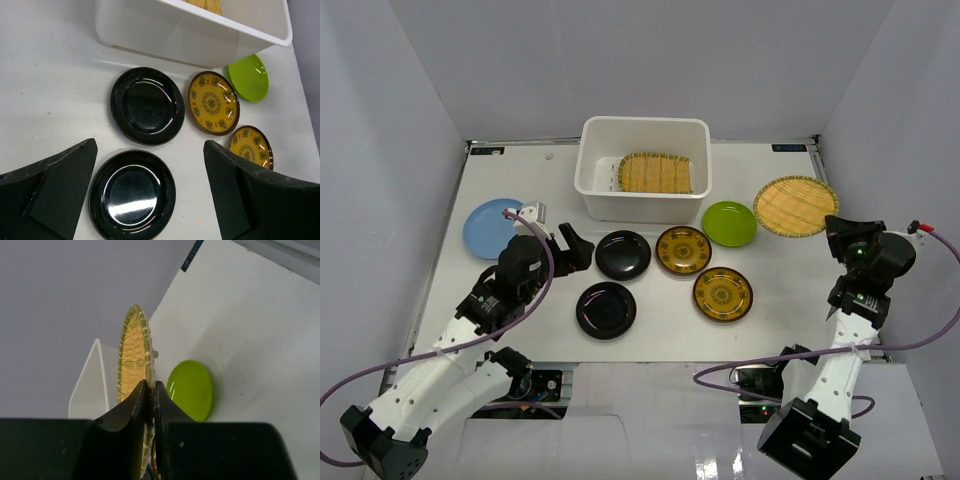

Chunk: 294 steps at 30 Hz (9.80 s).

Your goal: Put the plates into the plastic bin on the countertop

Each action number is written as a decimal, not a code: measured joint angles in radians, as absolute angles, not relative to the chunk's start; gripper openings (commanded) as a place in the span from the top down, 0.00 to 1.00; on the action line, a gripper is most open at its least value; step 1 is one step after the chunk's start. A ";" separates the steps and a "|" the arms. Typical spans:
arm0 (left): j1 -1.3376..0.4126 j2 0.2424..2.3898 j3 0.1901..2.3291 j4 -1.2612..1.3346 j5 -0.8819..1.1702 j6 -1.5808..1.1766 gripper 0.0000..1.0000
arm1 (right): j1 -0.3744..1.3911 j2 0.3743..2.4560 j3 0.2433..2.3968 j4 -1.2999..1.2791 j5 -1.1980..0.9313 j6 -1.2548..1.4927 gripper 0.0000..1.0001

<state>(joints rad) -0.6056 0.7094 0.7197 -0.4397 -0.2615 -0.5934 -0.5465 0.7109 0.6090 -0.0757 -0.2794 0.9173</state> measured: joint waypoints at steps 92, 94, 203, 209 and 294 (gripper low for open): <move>0.068 1.284 1.147 -0.031 0.254 -0.903 1.00 | -0.163 1.669 0.787 0.224 -0.271 0.606 0.41; -0.033 1.367 1.257 -0.047 0.253 -0.881 1.00 | -0.163 1.684 0.784 0.242 -0.286 0.617 0.42; -0.303 1.581 0.796 -0.155 0.214 -0.683 0.45 | 0.416 1.031 0.698 0.041 -0.029 0.442 0.38; -0.303 1.623 0.796 -0.114 0.230 -0.701 0.51 | 0.270 0.854 0.443 -0.094 -0.125 0.448 0.32; -0.356 2.107 2.062 -0.545 0.082 -0.471 0.05 | 0.236 1.262 1.081 0.046 -0.411 0.488 0.92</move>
